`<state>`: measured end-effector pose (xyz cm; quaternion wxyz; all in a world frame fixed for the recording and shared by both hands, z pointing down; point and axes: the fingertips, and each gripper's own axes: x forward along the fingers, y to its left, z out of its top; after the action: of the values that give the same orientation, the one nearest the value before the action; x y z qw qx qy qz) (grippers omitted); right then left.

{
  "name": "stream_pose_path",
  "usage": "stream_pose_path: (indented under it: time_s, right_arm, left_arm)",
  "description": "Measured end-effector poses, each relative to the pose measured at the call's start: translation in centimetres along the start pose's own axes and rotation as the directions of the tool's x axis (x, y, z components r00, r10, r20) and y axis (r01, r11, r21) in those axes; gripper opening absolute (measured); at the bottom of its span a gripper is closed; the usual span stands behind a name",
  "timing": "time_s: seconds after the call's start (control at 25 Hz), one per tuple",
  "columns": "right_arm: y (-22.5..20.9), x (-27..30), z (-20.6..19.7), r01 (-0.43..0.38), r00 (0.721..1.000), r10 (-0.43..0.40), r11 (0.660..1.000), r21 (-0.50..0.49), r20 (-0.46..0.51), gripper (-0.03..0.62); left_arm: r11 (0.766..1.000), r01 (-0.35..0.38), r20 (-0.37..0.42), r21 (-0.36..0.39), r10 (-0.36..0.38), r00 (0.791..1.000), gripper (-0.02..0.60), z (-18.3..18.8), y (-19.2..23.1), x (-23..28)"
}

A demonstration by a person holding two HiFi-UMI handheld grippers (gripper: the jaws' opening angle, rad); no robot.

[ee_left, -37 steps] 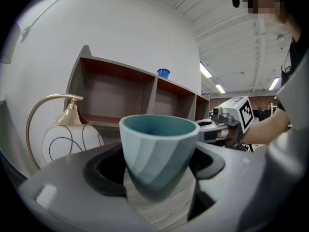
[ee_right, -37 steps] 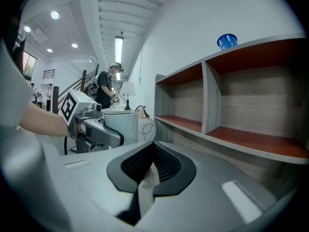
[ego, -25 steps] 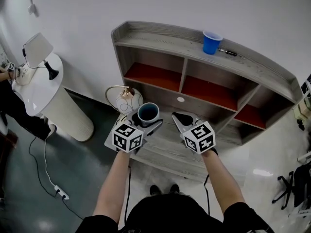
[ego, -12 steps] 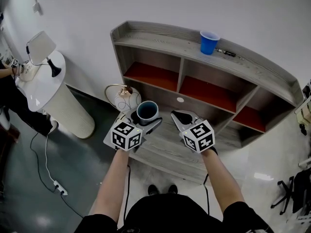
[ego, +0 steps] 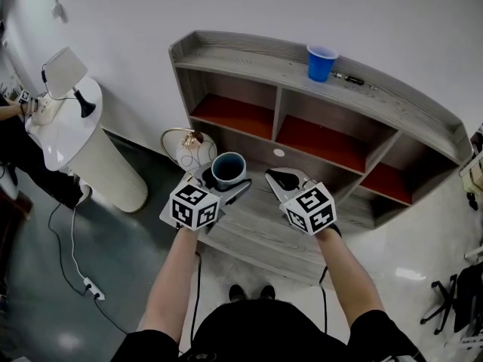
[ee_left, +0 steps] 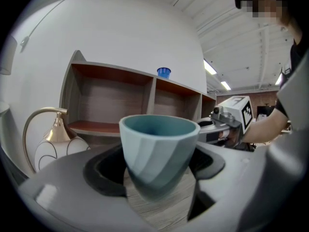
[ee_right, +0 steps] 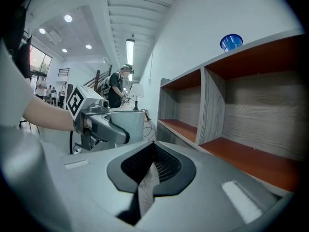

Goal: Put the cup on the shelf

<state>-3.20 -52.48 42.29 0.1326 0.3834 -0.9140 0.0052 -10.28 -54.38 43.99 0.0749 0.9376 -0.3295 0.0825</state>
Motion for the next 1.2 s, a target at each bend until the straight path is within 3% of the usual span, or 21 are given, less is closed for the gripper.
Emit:
stream_pose_path:
  time_s: [0.28,0.6,0.92,1.2]
  right_arm:
    - [-1.1,-1.1,1.8,-0.047,0.999,0.049,0.998,-0.049,0.025,0.011]
    - [-2.9,-0.9,5.3,-0.073,0.993,0.082,0.991,-0.112,0.082,0.011]
    - [-4.3,0.7,7.4,-0.047,0.99,0.058,0.995,-0.085,0.129,0.011]
    - [-6.4,2.3,7.5,-0.004,0.991,0.009,0.999,-0.036,0.133,0.011]
  left_arm:
    - [0.998,-0.053,0.006,0.027,0.052,0.999,0.368,3.1,0.7,1.4]
    - [0.986,-0.164,0.048,0.027,0.162,0.986,0.368,8.5,2.7,3.5]
    - [0.97,-0.244,0.067,-0.005,0.244,0.968,0.368,11.2,5.7,6.5]
    - [0.969,-0.246,0.055,-0.029,0.247,0.967,0.368,12.0,8.1,9.5]
